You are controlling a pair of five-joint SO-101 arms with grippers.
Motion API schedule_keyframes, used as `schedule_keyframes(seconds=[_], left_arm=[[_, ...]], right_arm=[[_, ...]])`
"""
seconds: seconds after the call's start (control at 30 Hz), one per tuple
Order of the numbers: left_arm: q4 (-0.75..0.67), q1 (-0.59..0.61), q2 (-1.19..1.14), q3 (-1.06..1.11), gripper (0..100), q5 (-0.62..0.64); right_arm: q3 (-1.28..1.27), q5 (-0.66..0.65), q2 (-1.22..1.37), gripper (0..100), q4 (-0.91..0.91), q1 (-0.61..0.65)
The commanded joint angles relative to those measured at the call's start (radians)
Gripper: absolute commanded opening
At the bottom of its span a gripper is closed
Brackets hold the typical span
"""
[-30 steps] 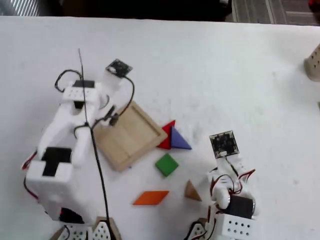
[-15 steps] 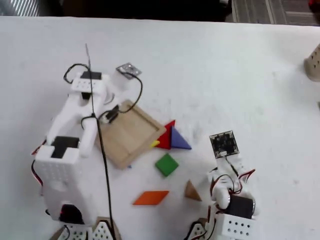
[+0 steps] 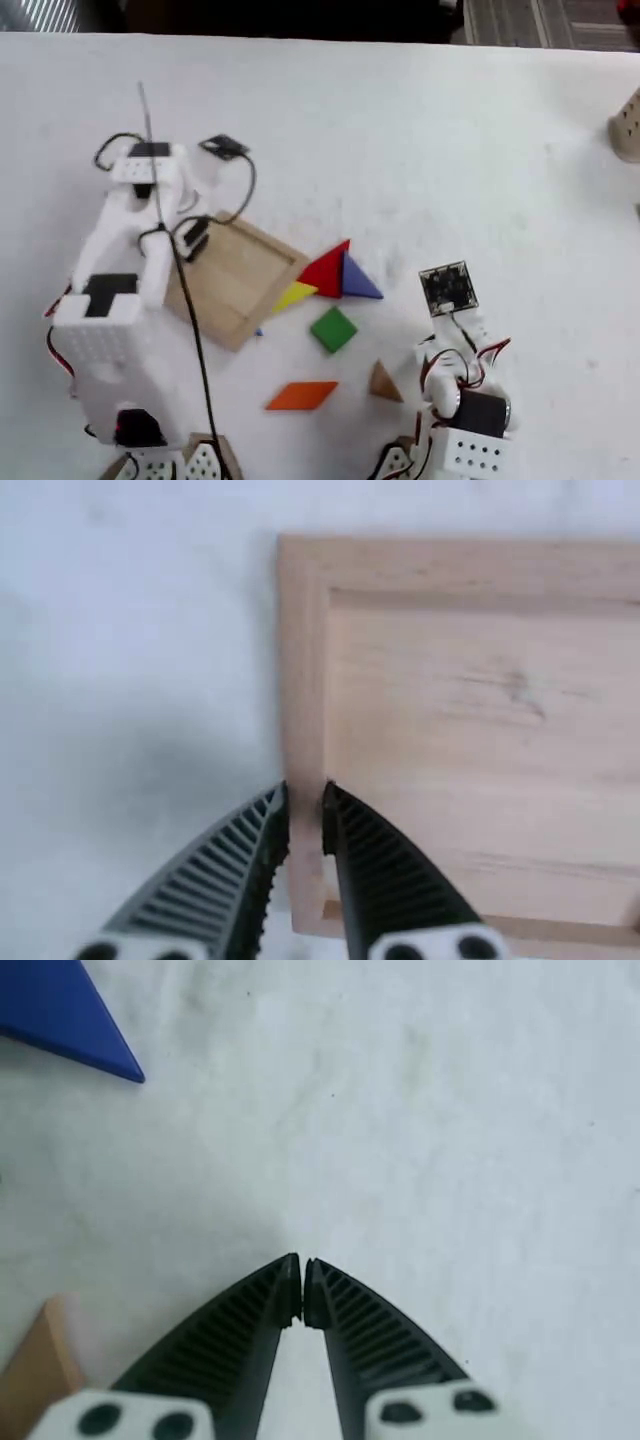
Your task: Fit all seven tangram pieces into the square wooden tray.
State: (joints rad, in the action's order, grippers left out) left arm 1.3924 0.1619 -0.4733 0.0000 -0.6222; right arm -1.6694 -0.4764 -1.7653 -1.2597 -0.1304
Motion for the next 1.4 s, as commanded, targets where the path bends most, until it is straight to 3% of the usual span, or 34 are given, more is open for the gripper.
schedule_keyframes(seconds=[0.0, 0.47, 0.77, 0.97, 1.17, 1.37], left_arm=[[0.011, 0.114, 0.077, -0.018, 2, -0.005], [0.037, 0.407, 0.076, -0.247, 2, -0.002], [0.057, 0.377, 0.074, -0.129, 4, 0.021], [0.061, 0.38, 0.079, -0.117, 21, 0.402], [0.066, 0.361, 0.084, -0.14, 20, 0.422], [0.229, 0.323, 0.085, -0.264, 16, 0.414]], right_arm=[[0.017, -0.011, -0.012, 1.8, -0.004, -0.012], [0.017, -0.011, -0.012, 1.8, -0.004, -0.012], [0.017, -0.011, -0.012, 1.8, -0.004, -0.012], [0.017, -0.011, -0.012, 1.8, -0.004, -0.012], [0.017, -0.011, -0.012, 1.8, -0.004, -0.012], [0.017, -0.011, -0.012, 1.8, -0.004, -0.012]])
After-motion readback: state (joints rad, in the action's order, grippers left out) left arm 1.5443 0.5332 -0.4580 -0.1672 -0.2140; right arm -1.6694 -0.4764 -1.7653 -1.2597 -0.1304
